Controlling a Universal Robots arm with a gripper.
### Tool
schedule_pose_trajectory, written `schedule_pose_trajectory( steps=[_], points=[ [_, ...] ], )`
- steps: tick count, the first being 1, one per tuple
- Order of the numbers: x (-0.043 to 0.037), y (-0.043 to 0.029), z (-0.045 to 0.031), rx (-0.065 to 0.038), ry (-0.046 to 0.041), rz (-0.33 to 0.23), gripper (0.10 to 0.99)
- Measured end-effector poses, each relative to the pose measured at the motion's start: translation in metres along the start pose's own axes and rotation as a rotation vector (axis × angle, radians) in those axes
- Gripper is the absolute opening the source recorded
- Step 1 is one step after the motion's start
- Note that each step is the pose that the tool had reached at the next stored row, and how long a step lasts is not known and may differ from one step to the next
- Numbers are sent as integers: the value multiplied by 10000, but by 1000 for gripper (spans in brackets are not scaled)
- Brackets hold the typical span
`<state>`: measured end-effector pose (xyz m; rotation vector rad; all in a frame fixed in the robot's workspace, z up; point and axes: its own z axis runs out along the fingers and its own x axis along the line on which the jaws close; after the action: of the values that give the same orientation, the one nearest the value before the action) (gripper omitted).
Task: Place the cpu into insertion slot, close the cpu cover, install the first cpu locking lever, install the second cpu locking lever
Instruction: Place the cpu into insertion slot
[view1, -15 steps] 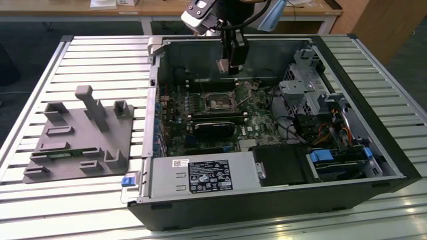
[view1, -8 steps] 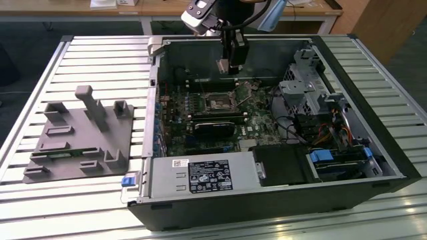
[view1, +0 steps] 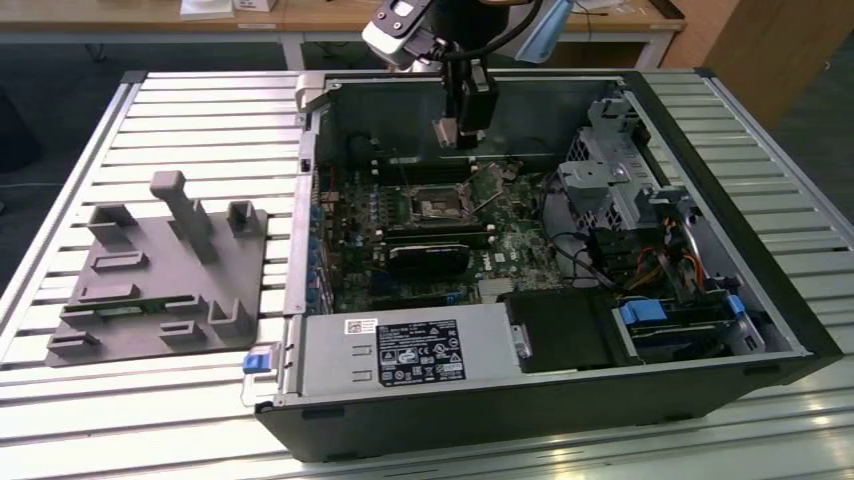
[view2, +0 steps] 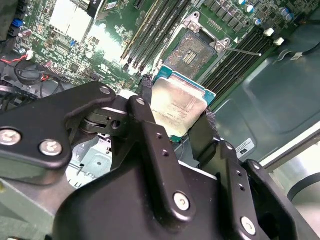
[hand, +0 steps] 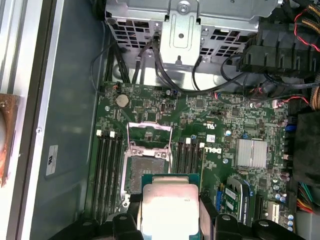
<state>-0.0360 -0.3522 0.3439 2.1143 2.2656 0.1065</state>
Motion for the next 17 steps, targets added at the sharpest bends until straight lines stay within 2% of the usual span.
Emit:
schedule_pose_trajectory(
  steps=[3, 10, 15, 16, 17],
  points=[
    [2, 0, 5, -4, -26, 325, 537],
    [61, 1, 45, -4, -27, 319, 537],
    [93, -5, 102, -5, -26, 318, 537],
    [104, -15, 145, -5, -25, 318, 537],
    [106, -22, 151, -5, -25, 319, 537]
  ],
)
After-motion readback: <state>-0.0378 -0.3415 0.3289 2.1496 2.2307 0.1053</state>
